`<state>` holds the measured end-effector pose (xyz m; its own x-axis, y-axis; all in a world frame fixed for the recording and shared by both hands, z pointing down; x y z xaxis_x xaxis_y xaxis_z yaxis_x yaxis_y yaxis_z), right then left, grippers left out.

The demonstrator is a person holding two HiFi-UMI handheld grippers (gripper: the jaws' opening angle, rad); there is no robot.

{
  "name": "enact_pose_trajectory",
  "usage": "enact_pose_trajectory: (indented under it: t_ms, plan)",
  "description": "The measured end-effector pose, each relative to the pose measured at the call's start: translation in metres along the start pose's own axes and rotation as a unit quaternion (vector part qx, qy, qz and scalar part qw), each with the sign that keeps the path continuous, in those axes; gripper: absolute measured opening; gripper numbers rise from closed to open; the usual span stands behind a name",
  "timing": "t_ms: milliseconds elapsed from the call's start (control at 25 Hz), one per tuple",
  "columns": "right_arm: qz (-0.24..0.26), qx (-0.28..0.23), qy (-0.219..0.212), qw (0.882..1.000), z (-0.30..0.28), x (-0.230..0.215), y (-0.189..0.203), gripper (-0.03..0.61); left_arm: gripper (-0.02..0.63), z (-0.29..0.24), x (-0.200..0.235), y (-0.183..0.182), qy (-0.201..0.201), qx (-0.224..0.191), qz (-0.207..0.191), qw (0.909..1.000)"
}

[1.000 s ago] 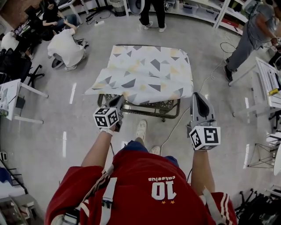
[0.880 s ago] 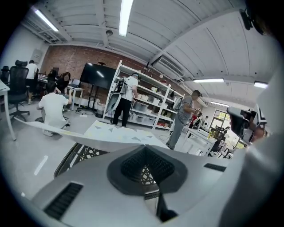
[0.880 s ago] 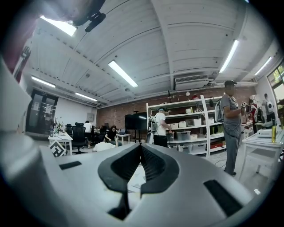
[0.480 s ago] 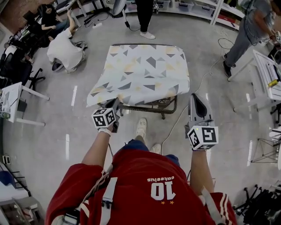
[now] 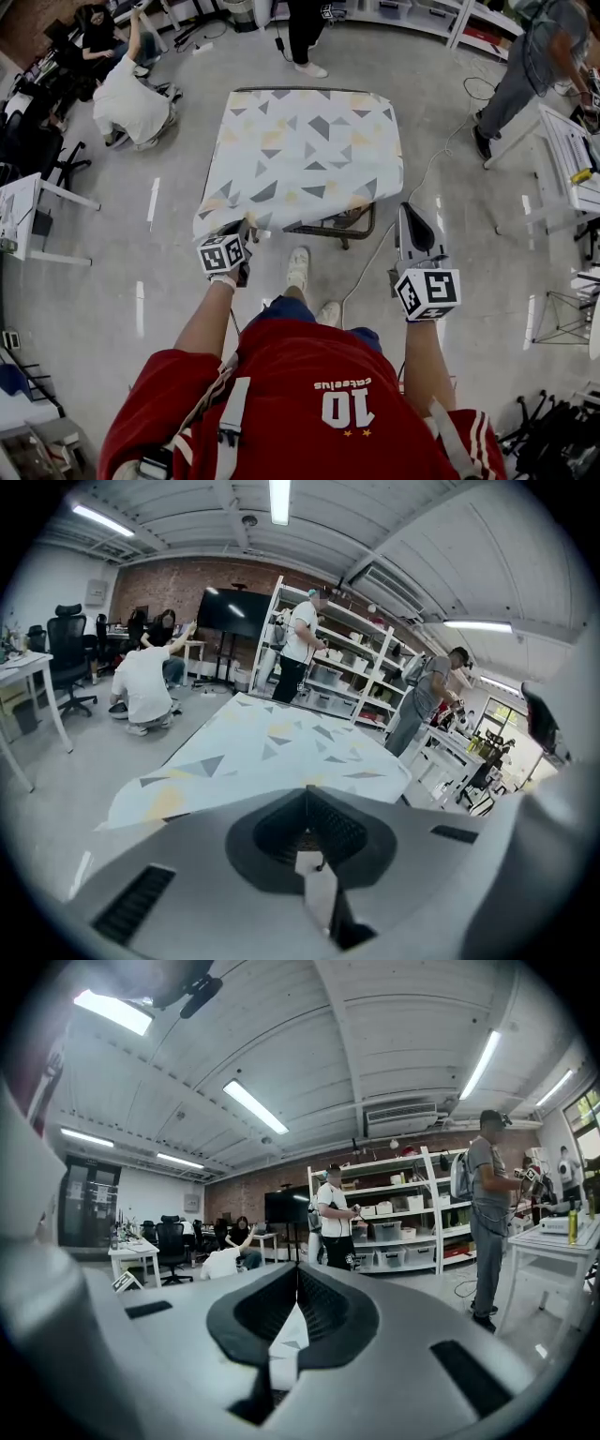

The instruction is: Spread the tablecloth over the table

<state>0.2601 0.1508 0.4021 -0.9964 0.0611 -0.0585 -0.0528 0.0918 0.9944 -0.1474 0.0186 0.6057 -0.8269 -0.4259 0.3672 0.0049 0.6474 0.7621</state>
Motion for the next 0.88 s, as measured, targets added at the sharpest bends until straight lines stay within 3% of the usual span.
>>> enact_pose_trajectory:
  t_ms: [200,440,640,760,880]
  plan:
    - [-0.001,0.011,-0.006,1.0,-0.004,0.004,0.006,0.015,0.006,-0.011,0.012,0.015,-0.01,0.019,0.004,0.9998]
    - [0.003,0.017,-0.001,1.0,-0.003,0.001,0.009,0.015,0.028,-0.012,0.01,0.038,-0.018,0.04,-0.048,0.9978]
    - [0.004,0.021,0.001,1.0,-0.004,-0.003,0.012,0.015,0.091,-0.002,0.006,0.059,-0.014,0.055,-0.064,0.9963]
    - [0.0,0.024,0.0,1.0,-0.005,-0.004,0.016,0.015,0.128,0.012,0.008,0.063,-0.016,0.05,-0.073,0.9959]
    - [-0.002,0.025,-0.002,1.0,-0.007,-0.003,0.019,0.015,0.155,0.031,0.012,0.053,-0.02,0.02,-0.079,0.9964]
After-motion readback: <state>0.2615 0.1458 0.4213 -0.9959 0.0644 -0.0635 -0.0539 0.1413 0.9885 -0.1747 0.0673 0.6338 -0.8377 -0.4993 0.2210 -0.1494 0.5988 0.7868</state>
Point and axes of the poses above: the fingertips, and each gripper's own axes: z backward along the fingers, x to its left, y out of its underside, the point moved 9 cm from there along z, backward along the fingers, and after that the axes turned 8 degrees about y, right-handed, at the moved point
